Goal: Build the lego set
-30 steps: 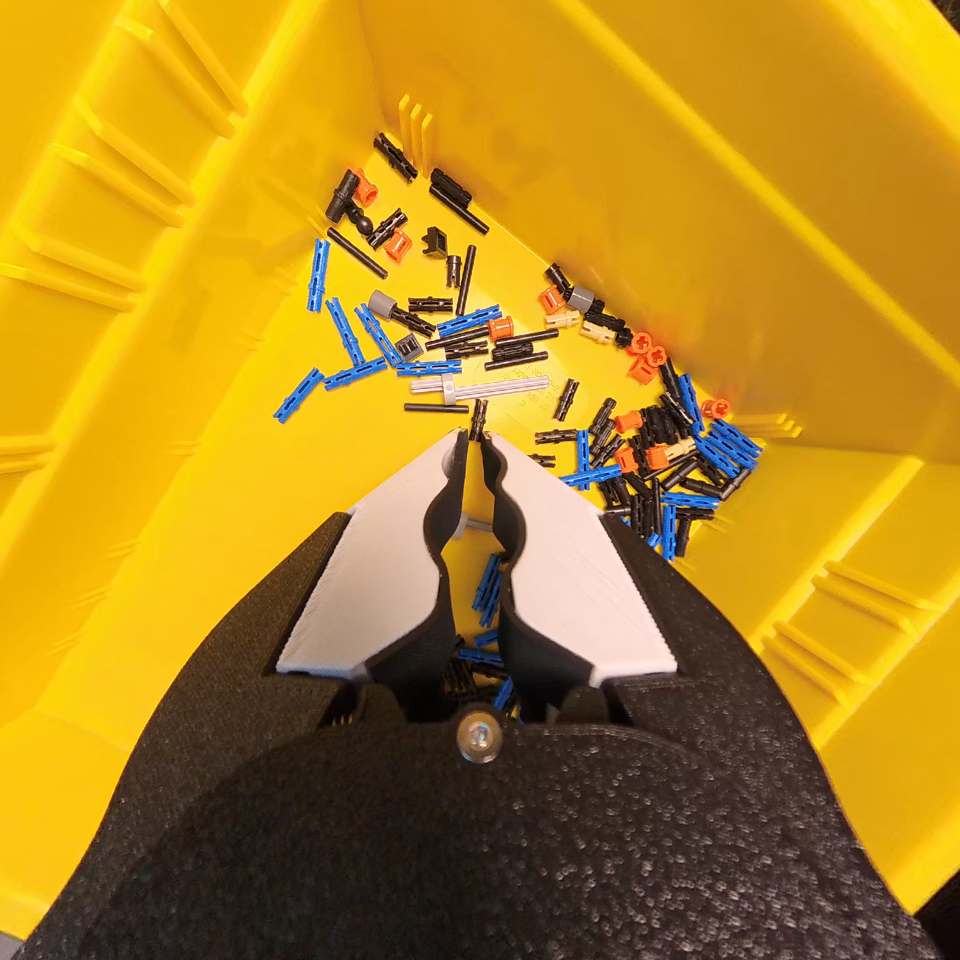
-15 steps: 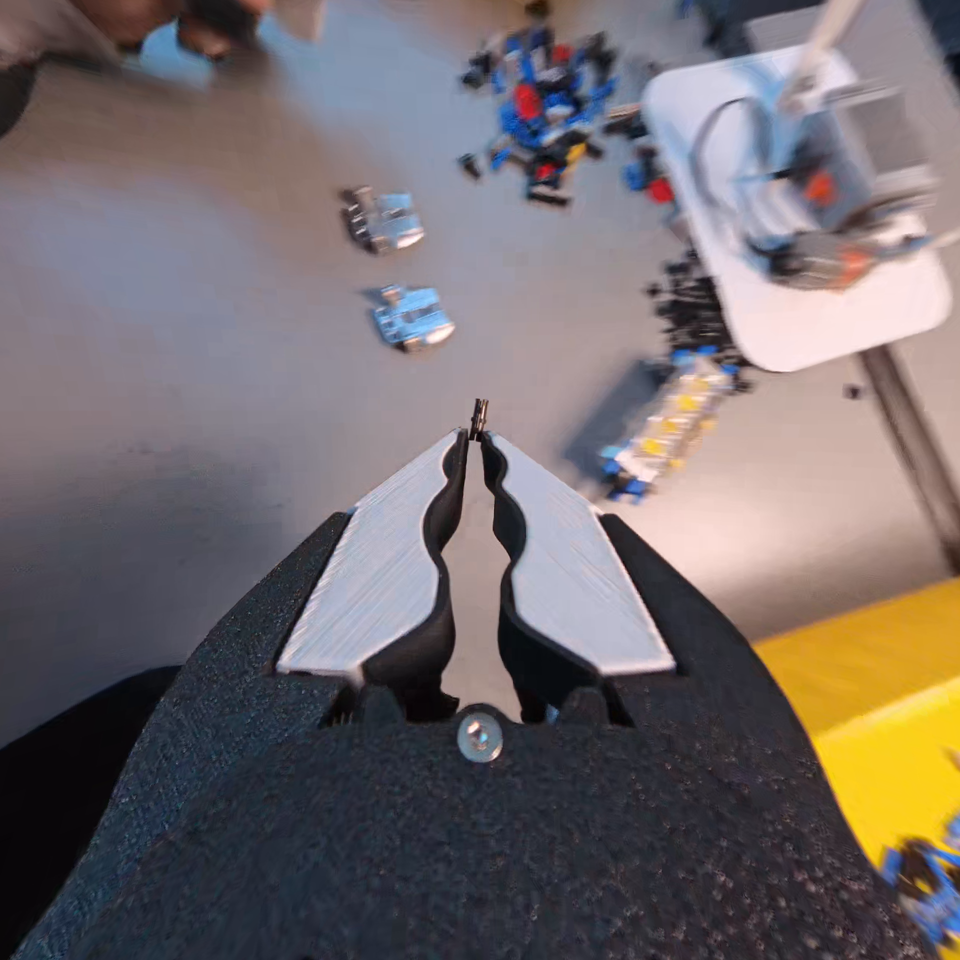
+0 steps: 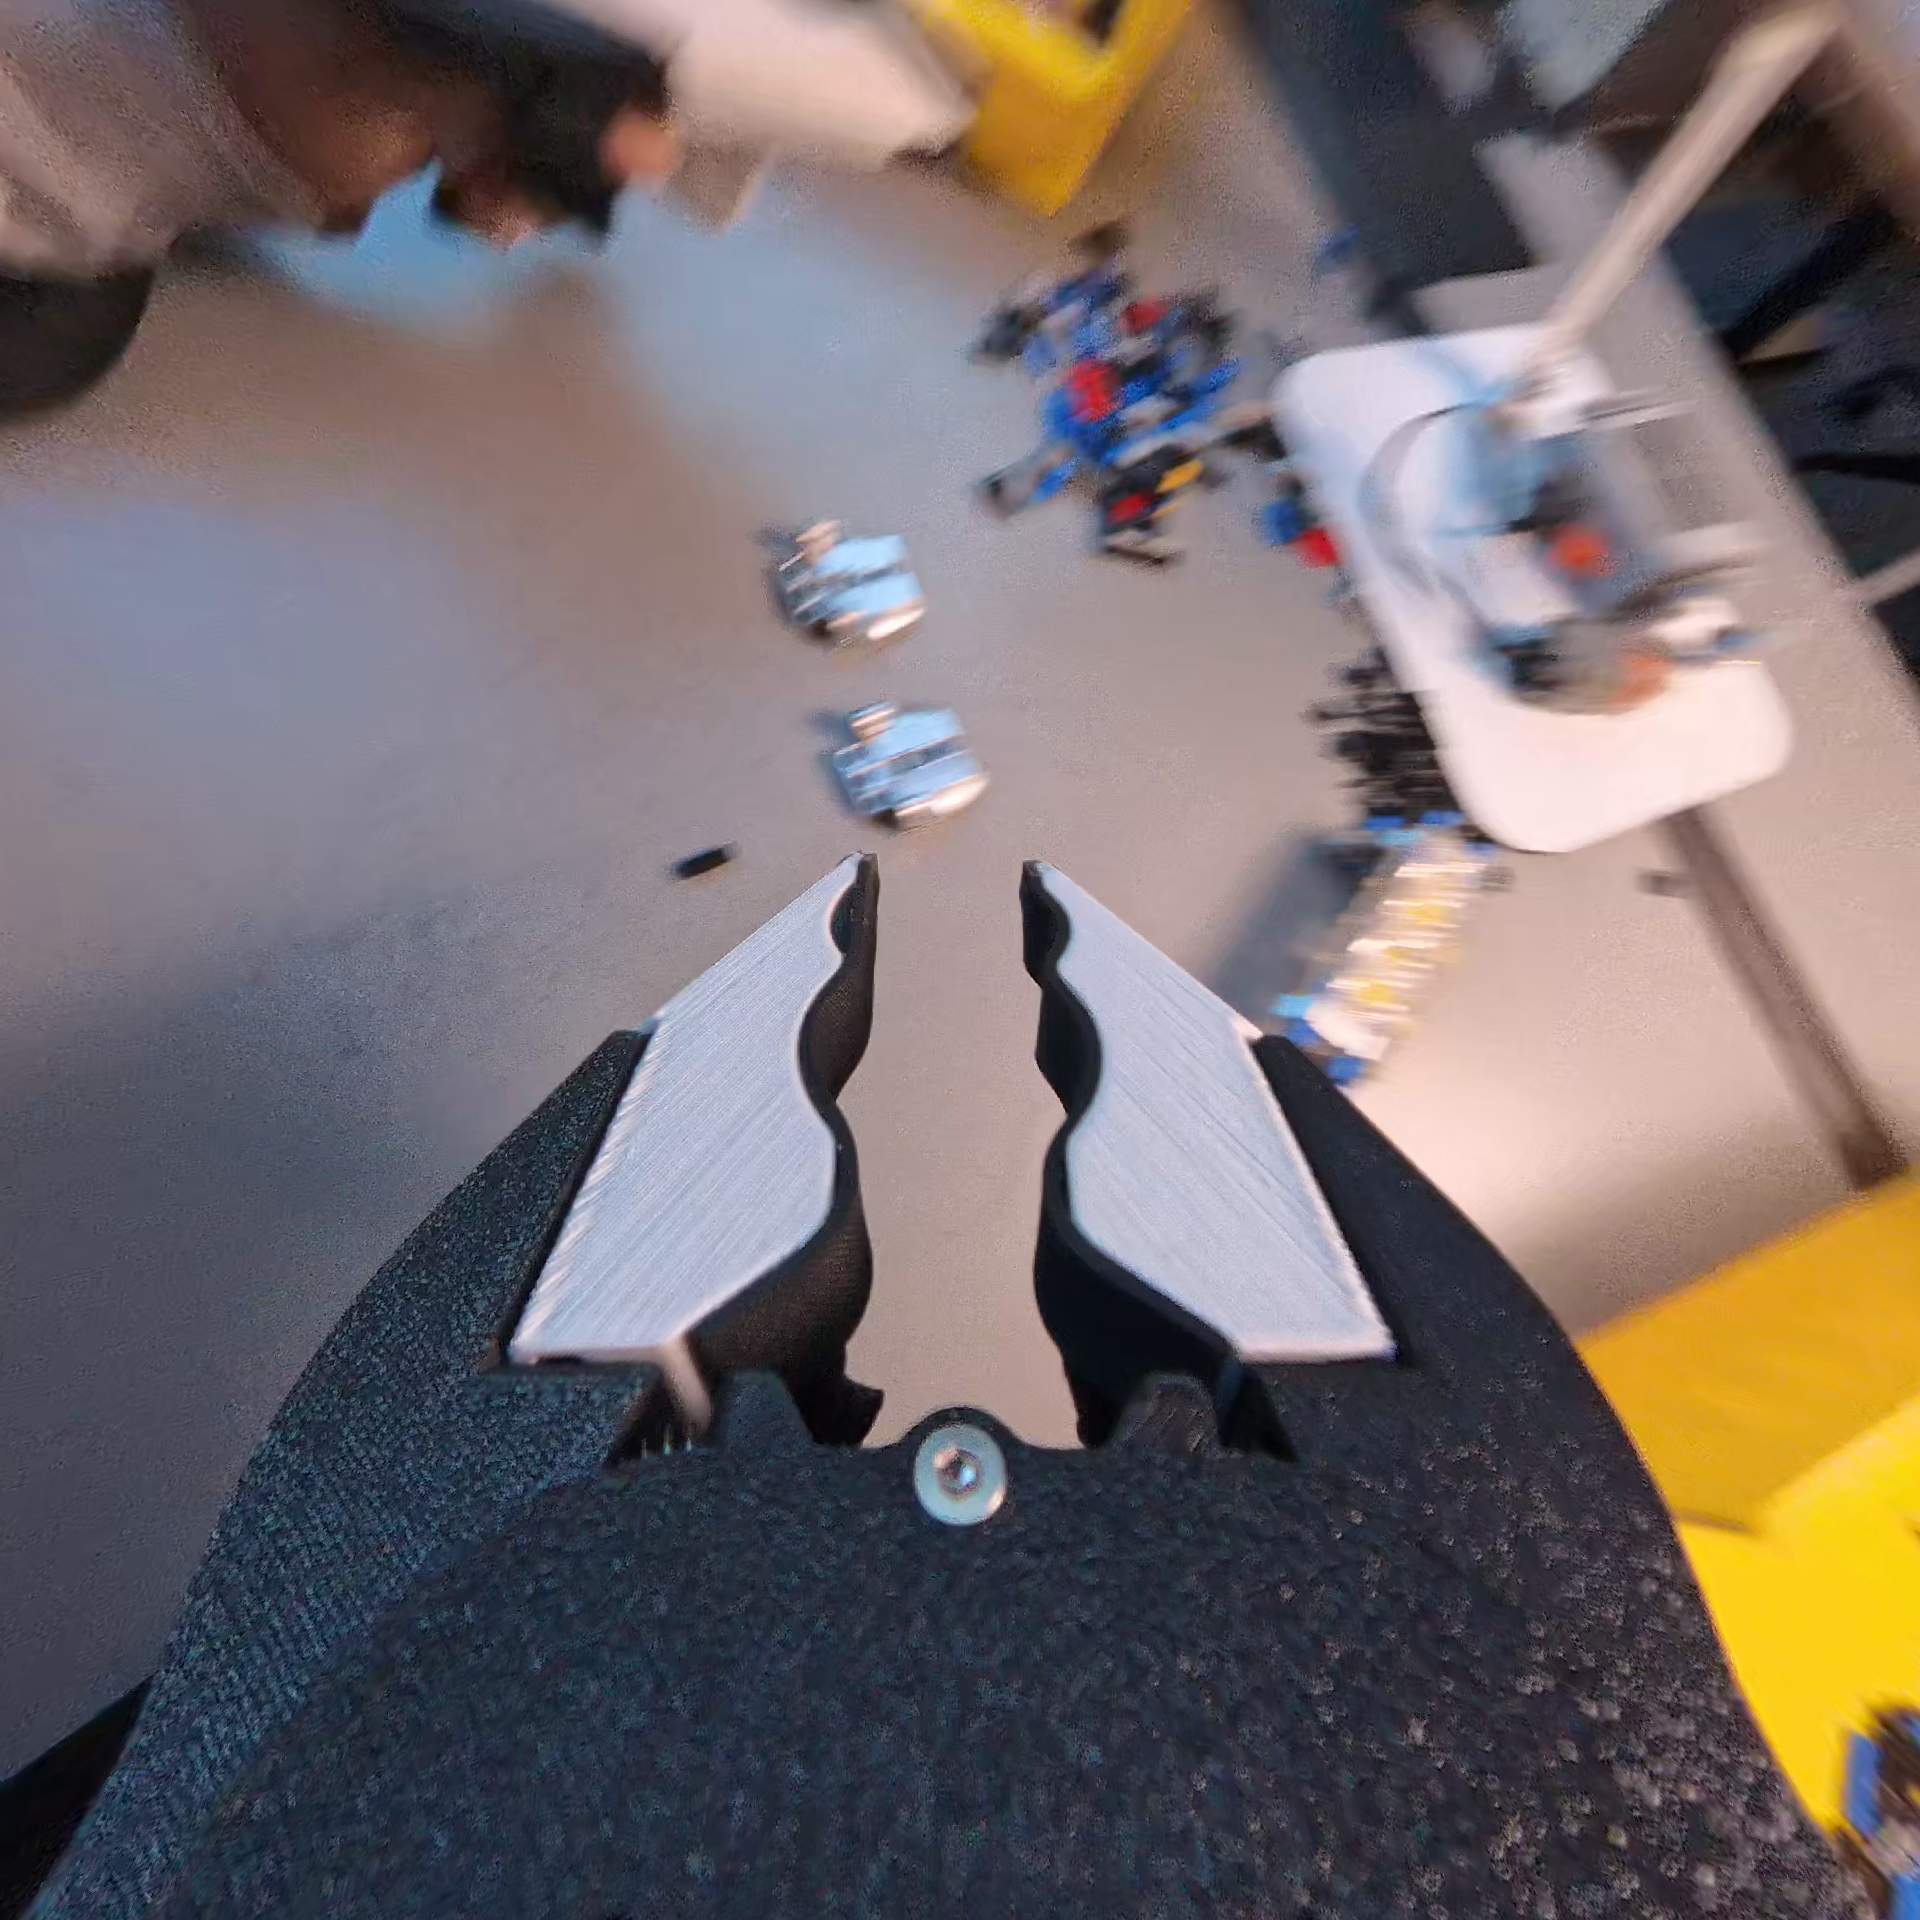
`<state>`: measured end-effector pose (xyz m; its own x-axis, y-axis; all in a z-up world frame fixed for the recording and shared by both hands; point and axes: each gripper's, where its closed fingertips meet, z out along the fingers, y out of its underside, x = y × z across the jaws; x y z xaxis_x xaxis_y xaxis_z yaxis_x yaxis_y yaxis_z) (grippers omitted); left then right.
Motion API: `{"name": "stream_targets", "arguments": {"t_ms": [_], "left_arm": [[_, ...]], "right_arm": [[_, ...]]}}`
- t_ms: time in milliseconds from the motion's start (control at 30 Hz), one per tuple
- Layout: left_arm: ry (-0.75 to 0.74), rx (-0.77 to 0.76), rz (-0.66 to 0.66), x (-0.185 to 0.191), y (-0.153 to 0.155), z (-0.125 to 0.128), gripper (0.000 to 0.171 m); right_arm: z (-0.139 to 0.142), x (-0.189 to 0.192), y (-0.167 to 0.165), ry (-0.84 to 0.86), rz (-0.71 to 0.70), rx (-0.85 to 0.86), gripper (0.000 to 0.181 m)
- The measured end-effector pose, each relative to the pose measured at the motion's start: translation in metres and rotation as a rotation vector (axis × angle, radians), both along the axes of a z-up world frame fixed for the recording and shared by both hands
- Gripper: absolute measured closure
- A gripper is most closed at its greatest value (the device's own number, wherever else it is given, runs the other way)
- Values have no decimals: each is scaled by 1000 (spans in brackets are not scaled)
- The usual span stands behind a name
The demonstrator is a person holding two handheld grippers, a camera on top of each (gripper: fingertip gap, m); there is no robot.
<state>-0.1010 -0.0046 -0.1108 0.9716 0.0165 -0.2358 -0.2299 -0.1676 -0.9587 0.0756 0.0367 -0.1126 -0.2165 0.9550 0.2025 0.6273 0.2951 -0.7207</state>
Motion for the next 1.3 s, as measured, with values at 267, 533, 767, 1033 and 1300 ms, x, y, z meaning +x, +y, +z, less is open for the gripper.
{"name": "stream_targets", "arguments": {"t_ms": [267,533,767,1033,1300], "left_arm": [[-8,-24,-9,2,4,-8,169],[-14,-40,18,-6,3,-15,169],[-34,-47,5,-4,6,-18,169],[-24,-53,-9,-1,7,-19,169],[-23,-52,-9,-1,6,-18,169]], "right_arm": [[45,61,289,-82,-577,20,156],[-67,57,369,-293,-699,-130,146],[-89,54,386,-313,-748,-156,159],[-90,52,388,-310,-750,-196,161],[-90,59,387,-325,-783,-167,179]]}}
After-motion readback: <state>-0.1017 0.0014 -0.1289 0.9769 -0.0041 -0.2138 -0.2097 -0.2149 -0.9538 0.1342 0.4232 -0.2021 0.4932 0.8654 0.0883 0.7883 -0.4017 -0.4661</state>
